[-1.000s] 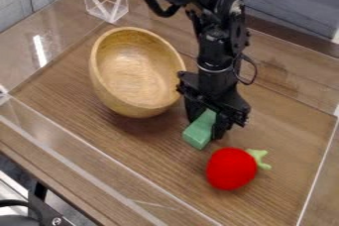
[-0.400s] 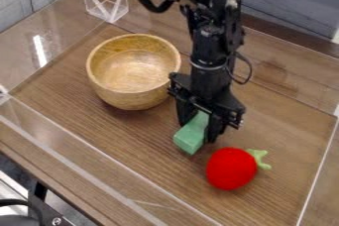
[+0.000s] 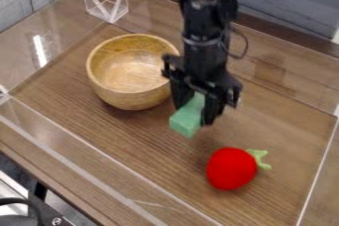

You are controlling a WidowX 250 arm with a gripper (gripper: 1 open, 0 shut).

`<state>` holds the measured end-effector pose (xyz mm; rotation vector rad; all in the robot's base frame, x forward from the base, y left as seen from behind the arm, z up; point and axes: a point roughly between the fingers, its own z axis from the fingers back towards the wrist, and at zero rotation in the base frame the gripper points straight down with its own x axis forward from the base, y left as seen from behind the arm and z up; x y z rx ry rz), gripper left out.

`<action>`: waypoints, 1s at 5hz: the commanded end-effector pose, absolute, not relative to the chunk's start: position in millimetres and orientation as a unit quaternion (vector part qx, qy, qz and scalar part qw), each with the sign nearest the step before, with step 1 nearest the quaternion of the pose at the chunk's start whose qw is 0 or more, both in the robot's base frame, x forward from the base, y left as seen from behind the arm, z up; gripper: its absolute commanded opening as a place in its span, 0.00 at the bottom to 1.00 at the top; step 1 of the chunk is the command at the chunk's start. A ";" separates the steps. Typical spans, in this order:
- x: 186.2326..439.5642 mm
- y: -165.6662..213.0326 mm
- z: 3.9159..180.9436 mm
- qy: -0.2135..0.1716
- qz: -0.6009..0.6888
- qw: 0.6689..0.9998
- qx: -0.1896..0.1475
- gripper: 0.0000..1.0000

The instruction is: Put the green block in the brown bowl

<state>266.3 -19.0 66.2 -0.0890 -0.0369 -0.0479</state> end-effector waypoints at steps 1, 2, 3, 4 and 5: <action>272.6 0.7 95.4 -0.060 0.012 0.997 -0.047 0.00; 272.8 32.6 97.2 -0.065 0.057 0.995 -0.042 0.00; 274.1 43.9 93.1 -0.068 0.072 0.994 -0.041 0.00; 270.7 38.8 92.5 -0.068 0.069 0.994 -0.044 0.00; 271.5 45.9 107.0 -0.069 0.079 0.993 -0.046 0.00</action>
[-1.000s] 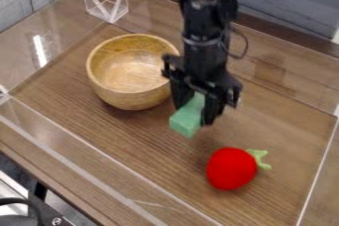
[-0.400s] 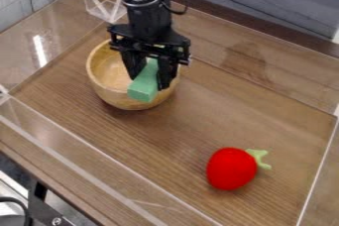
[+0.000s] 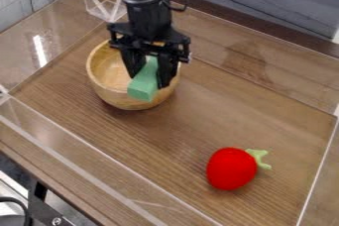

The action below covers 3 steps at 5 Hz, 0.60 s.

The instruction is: Put the green block in the brown bowl

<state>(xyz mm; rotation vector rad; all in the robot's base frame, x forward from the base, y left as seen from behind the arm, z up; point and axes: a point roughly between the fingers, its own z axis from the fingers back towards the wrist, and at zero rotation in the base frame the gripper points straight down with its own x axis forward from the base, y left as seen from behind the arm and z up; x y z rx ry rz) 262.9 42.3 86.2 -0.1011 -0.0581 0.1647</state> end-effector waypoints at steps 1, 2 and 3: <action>274.0 55.3 120.7 -0.070 0.094 0.992 -0.048 0.00; 281.1 69.0 118.5 -0.072 0.109 0.990 -0.050 0.00; 287.9 79.6 117.6 -0.072 0.121 0.989 -0.051 0.00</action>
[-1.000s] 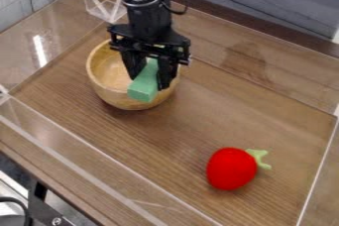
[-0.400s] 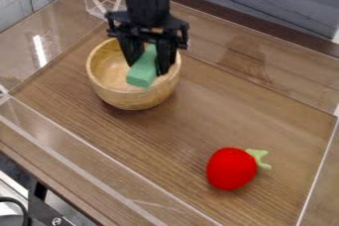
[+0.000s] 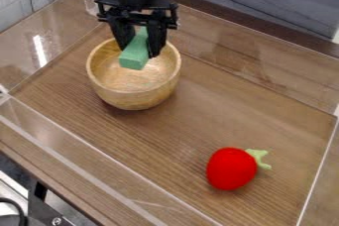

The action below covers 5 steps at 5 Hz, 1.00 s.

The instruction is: Put the green block in the brown bowl

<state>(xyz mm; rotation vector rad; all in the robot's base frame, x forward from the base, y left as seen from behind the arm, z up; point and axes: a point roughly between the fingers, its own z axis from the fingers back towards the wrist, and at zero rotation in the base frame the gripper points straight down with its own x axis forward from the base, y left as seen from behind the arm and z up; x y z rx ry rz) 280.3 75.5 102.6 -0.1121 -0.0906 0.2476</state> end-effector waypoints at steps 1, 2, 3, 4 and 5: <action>290.0 88.6 123.0 -0.075 0.153 0.984 -0.048 0.00; 292.2 96.6 126.7 -0.077 0.184 0.979 -0.046 0.00; 294.0 101.6 117.0 -0.075 0.166 0.982 -0.049 0.00; 296.1 106.9 107.1 -0.074 0.147 0.985 -0.052 0.00; 304.6 114.5 100.0 -0.075 0.170 0.981 -0.052 0.00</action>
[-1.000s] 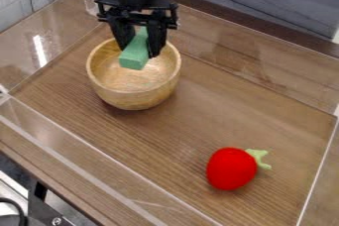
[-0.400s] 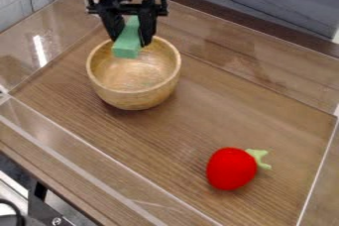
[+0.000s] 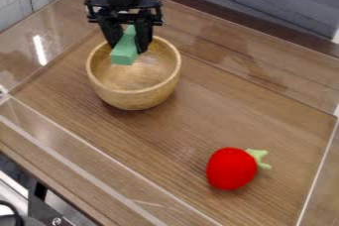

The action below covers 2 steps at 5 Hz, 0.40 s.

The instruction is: Put the green block in the brown bowl

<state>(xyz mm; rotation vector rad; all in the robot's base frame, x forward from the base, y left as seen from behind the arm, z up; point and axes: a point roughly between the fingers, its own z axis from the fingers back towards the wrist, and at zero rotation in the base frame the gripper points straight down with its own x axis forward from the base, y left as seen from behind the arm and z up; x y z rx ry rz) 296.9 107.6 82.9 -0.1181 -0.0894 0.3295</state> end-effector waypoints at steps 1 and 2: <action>311.7 121.8 97.3 -0.076 0.189 0.978 -0.055 0.00; 309.5 128.0 91.8 -0.077 0.211 0.973 -0.056 0.00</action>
